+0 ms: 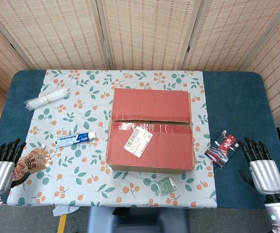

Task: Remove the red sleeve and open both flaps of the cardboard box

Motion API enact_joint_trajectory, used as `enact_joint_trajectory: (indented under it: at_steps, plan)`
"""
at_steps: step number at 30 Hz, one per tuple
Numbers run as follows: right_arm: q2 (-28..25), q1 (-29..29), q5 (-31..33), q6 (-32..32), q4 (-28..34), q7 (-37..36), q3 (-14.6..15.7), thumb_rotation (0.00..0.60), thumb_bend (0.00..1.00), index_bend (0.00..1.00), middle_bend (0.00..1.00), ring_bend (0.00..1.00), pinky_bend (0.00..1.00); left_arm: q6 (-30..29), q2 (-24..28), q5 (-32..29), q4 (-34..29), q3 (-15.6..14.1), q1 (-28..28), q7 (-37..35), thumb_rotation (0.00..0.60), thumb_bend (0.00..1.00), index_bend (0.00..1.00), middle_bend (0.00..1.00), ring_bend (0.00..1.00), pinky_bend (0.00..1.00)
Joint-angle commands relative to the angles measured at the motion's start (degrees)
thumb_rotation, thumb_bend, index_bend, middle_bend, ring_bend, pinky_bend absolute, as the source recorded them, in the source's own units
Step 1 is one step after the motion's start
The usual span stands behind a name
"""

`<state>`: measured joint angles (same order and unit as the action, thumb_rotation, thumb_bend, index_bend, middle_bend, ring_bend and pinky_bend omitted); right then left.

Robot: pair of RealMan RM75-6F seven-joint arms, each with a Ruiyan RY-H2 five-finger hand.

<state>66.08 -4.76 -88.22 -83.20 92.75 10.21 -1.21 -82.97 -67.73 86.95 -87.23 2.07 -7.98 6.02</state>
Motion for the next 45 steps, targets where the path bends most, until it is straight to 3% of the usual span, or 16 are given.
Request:
enact_joint_trajectory:
  at_steps: [1,10,15,17,30,38,45]
  plan:
    - [-0.09,-0.08,0.23,0.32,-0.02,-0.26,-0.01,0.6,0.4,0.0,0.0,0.0,0.0,0.03,-0.08,0.04,-0.03,-0.08,-0.04,0.37,0.6,0.29,0.0,0.0,0.0,0.0]
    - [0.13,-0.66,-1.25,-0.17,-1.1,-2.93,-0.28,0.6,0.4,0.0,0.0,0.0,0.0,1.71,-0.89,-1.15,0.93,0.27,-0.9,1.4,0.6,0.29,0.0,0.0,0.0,0.0]
    - [-3.19,-3.93,-1.79,5.61,0.96,-6.6,0.09,0.6,0.4,0.0,0.0,0.0,0.0,2.64,-0.89,-1.99,1.99,0.42,-1.23,1.0,0.6,0.29,0.0,0.0,0.0,0.0]
    - [-4.77,-5.49,-1.46,7.39,2.12,-7.87,-0.72,0.6,0.4,0.0,0.0,0.0,0.0,2.95,-0.93,-2.6,2.42,0.65,-1.31,0.54,0.6,0.29,0.0,0.0,0.0,0.0]
    - [-11.11,-15.52,5.36,15.2,13.68,1.5,-9.42,0.6,0.4,0.0,0.0,0.0,0.0,2.46,-1.88,-4.06,3.7,1.68,-1.44,0.77,0.6,0.29,0.0,0.0,0.0,0.0]
    - [-10.05,-21.8,13.99,21.01,13.62,4.73,-13.56,0.6,0.4,0.0,0.0,0.0,0.0,6.11,0.66,-5.75,3.5,3.53,-3.73,-5.41,0.6,0.29,0.0,0.0,0.0,0.0]
    - [-7.27,-25.26,16.06,22.51,12.18,6.63,-14.22,0.6,0.4,0.0,0.0,0.0,0.0,7.64,1.48,-6.97,5.86,3.92,-4.01,-10.69,0.6,0.29,0.0,0.0,0.0,0.0]
